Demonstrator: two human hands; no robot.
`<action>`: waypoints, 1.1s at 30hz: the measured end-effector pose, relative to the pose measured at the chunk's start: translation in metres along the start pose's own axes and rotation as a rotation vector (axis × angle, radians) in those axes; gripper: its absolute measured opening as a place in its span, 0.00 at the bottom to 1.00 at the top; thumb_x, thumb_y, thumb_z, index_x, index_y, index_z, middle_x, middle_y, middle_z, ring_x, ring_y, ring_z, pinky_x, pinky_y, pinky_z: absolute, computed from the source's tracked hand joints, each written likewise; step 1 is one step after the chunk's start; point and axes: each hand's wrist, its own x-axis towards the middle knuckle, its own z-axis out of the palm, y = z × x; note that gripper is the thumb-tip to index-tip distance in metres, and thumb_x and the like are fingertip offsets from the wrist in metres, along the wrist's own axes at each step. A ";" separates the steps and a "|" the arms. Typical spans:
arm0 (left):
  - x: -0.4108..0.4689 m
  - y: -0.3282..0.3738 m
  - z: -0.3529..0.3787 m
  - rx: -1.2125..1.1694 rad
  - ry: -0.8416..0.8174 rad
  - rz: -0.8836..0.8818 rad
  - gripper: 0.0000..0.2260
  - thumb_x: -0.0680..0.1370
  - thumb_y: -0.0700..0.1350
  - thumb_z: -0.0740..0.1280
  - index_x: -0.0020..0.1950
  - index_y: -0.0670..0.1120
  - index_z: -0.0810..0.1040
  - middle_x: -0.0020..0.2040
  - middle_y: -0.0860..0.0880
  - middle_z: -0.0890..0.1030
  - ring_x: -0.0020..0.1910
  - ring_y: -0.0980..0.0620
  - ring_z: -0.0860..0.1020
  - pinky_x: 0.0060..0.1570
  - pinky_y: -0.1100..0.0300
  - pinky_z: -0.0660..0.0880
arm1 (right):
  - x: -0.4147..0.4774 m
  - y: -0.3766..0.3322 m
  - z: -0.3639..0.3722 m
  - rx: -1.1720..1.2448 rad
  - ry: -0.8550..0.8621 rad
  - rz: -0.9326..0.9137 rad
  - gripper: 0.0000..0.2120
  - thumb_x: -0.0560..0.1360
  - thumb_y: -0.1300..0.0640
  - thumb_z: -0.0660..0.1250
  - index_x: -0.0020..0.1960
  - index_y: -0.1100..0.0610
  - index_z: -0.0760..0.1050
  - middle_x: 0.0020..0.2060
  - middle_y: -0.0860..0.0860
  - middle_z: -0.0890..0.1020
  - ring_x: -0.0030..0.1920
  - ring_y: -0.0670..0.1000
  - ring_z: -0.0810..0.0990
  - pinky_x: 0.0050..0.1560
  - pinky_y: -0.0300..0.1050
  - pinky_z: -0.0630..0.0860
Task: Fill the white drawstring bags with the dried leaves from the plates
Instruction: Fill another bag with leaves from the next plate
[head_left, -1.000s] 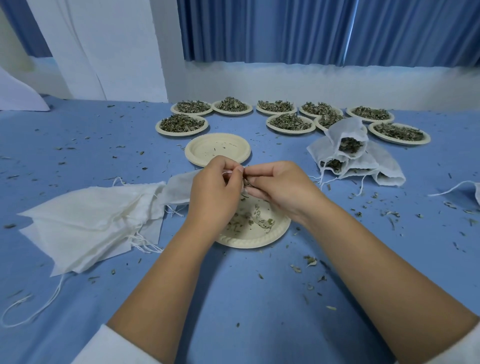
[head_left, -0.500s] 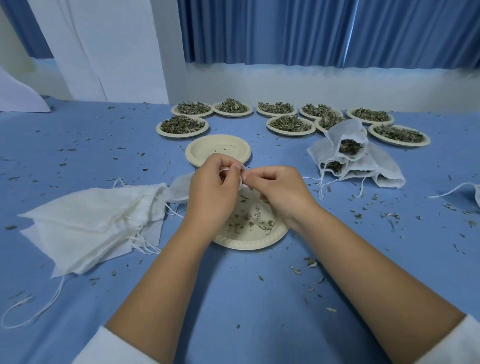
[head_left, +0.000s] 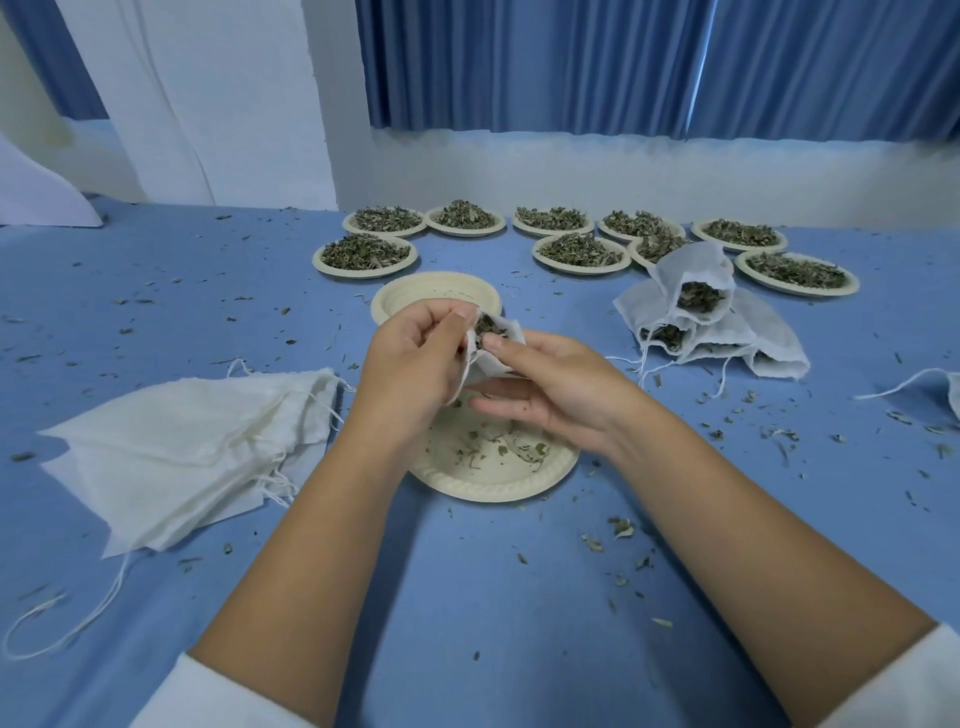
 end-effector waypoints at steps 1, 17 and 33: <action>0.000 0.000 0.000 0.009 -0.003 -0.002 0.08 0.80 0.44 0.64 0.43 0.49 0.79 0.21 0.57 0.68 0.19 0.60 0.62 0.20 0.70 0.61 | 0.000 0.000 0.000 0.030 -0.003 -0.001 0.09 0.74 0.59 0.71 0.52 0.61 0.83 0.47 0.58 0.85 0.47 0.54 0.86 0.44 0.43 0.82; -0.015 -0.010 0.020 0.497 -0.065 0.299 0.04 0.80 0.45 0.65 0.47 0.48 0.78 0.36 0.52 0.81 0.35 0.58 0.77 0.36 0.66 0.71 | 0.013 0.010 0.009 -0.403 0.479 -0.146 0.15 0.74 0.67 0.67 0.30 0.56 0.79 0.27 0.54 0.81 0.29 0.48 0.77 0.31 0.39 0.74; 0.007 -0.008 -0.009 0.249 0.321 0.160 0.05 0.80 0.47 0.64 0.46 0.52 0.78 0.39 0.57 0.78 0.33 0.66 0.73 0.35 0.74 0.69 | -0.006 -0.013 -0.002 -0.970 0.244 -0.055 0.16 0.80 0.63 0.55 0.58 0.56 0.80 0.55 0.51 0.82 0.48 0.50 0.81 0.55 0.48 0.80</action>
